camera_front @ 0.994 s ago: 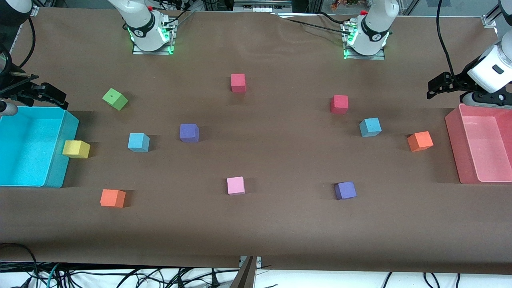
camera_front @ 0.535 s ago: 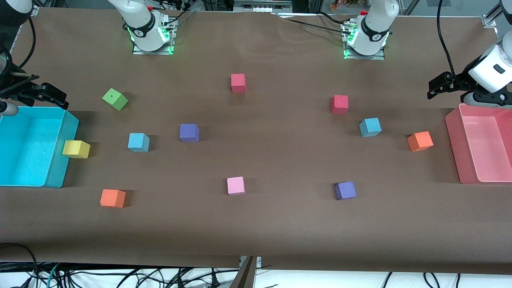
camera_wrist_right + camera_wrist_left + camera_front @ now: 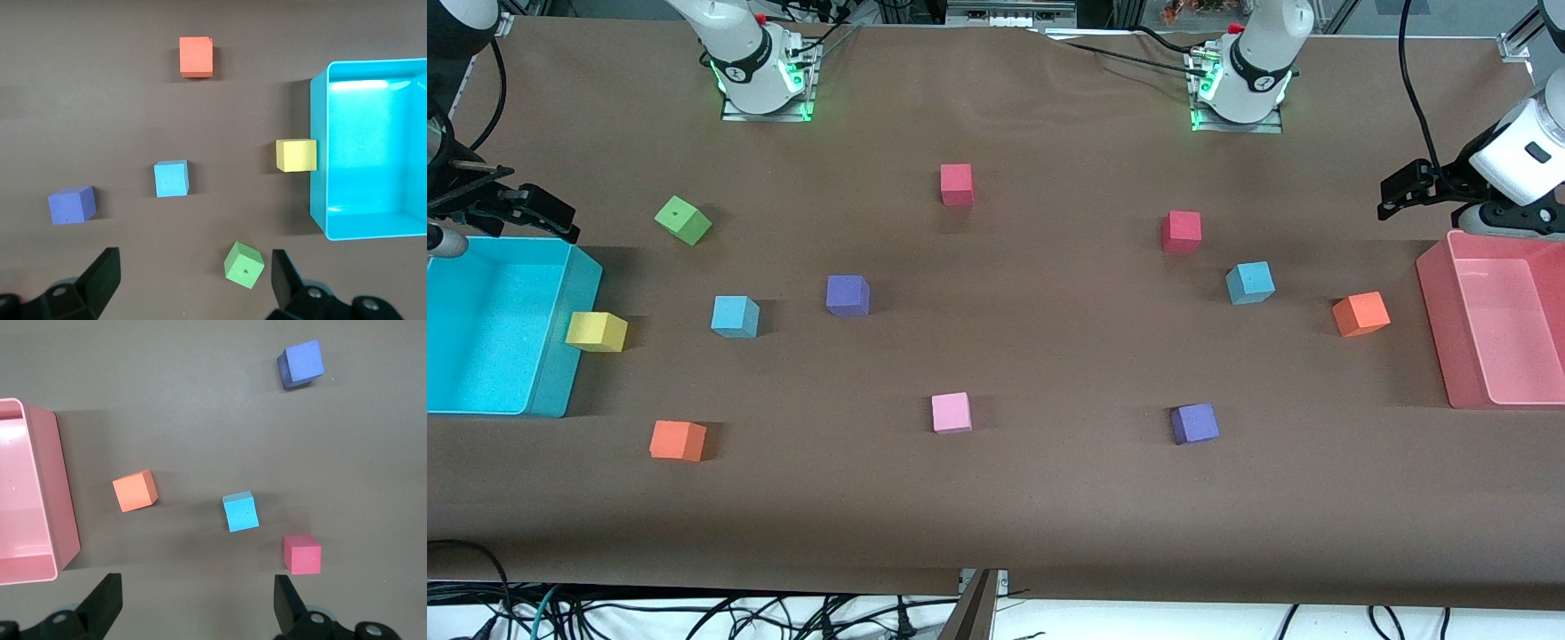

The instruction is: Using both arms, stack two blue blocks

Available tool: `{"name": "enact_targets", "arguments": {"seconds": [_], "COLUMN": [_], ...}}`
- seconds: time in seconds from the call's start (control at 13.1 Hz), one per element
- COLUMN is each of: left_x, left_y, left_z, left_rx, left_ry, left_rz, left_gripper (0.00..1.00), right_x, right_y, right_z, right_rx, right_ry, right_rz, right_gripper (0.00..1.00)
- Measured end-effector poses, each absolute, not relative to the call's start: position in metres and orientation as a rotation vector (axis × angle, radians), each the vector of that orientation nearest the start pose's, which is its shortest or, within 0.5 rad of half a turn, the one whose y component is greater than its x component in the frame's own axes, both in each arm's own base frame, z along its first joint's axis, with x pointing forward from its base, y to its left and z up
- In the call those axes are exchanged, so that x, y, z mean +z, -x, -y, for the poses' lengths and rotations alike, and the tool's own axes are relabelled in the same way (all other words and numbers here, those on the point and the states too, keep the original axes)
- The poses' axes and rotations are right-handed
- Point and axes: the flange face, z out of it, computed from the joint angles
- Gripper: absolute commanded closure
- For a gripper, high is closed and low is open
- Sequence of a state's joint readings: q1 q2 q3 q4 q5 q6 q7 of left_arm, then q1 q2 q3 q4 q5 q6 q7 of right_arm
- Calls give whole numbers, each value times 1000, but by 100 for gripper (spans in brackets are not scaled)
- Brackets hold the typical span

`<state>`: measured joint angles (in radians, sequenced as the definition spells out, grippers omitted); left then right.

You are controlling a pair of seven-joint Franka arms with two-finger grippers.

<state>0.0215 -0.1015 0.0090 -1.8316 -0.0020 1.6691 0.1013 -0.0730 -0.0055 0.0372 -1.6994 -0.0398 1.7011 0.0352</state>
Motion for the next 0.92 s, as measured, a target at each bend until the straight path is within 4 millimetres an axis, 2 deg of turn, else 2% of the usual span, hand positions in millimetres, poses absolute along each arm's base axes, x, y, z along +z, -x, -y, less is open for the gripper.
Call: {"name": "enact_targets", "arguments": {"seconds": [0.31, 0.61, 0.92], "left_x": [564, 566, 568], "left_y": [-523, -524, -524], "left_z": [-15, -1, -1], "left_rx": [95, 96, 90], "left_ry": [3145, 3140, 3140], "left_rz": [-113, -145, -144], "left_gripper": [0, 0, 0], "right_x": [578, 578, 578], "right_y": [-560, -560, -560], "right_z": [24, 24, 24], "right_rx": [-11, -11, -11], "right_ry": [3179, 3179, 3179], "right_rz": [-105, -105, -105], "right_gripper": [0, 0, 0]}}
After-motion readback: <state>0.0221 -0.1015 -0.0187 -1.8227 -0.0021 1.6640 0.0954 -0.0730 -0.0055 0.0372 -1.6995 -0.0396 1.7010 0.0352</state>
